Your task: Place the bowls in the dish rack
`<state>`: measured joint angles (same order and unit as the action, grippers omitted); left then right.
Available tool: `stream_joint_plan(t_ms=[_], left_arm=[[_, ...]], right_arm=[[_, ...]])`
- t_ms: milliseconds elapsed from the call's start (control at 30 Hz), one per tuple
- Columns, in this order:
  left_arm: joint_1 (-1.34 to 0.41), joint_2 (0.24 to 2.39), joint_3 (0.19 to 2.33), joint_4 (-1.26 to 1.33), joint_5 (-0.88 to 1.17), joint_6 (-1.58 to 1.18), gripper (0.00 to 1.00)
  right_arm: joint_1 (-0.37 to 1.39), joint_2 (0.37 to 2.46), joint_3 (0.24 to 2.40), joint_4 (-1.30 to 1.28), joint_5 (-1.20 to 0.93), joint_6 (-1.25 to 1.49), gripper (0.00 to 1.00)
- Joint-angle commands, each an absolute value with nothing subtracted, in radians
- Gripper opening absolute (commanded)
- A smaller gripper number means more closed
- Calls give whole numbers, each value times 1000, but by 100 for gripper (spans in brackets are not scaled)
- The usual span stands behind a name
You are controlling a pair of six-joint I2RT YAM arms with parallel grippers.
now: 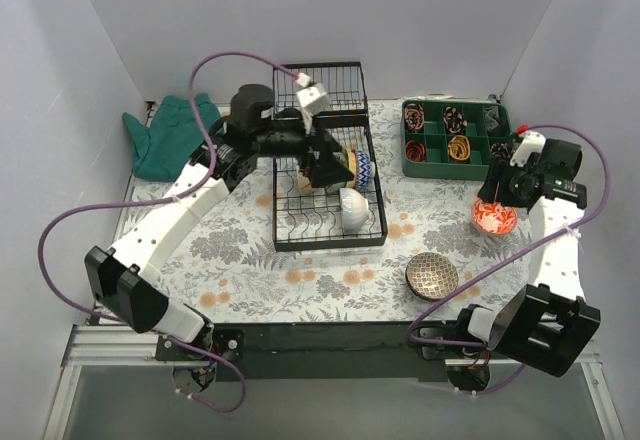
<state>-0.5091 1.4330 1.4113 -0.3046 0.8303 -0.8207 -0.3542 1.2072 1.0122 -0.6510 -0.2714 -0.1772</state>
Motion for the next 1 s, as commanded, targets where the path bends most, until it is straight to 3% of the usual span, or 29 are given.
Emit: stream_joint_plan(t_ms=[0, 133, 233, 267, 500, 733, 967], left_arm=[[-659, 1573, 1681, -771, 735, -362, 93], [-660, 1583, 1731, -776, 571, -451, 94], [-654, 1534, 1674, -775, 451, -384, 97], [-643, 1528, 1667, -799, 448, -373, 97], [-577, 1407, 1471, -701, 373, -408, 98], [-465, 1368, 1364, -621, 390, -443, 98], [-420, 1328, 1289, -560, 462, -520, 98]], right_arm=[[-360, 1164, 1163, -765, -406, -178, 63], [-356, 1213, 1215, -929, -602, -384, 61], [-345, 1356, 1310, -1220, -713, -674, 58], [-336, 1402, 1340, -1321, -687, -765, 54], [-159, 1393, 1215, -1321, -419, -1171, 62], [61, 1281, 1060, -1319, -399, -1279, 62], [114, 1386, 1092, -1316, -373, -1181, 60]])
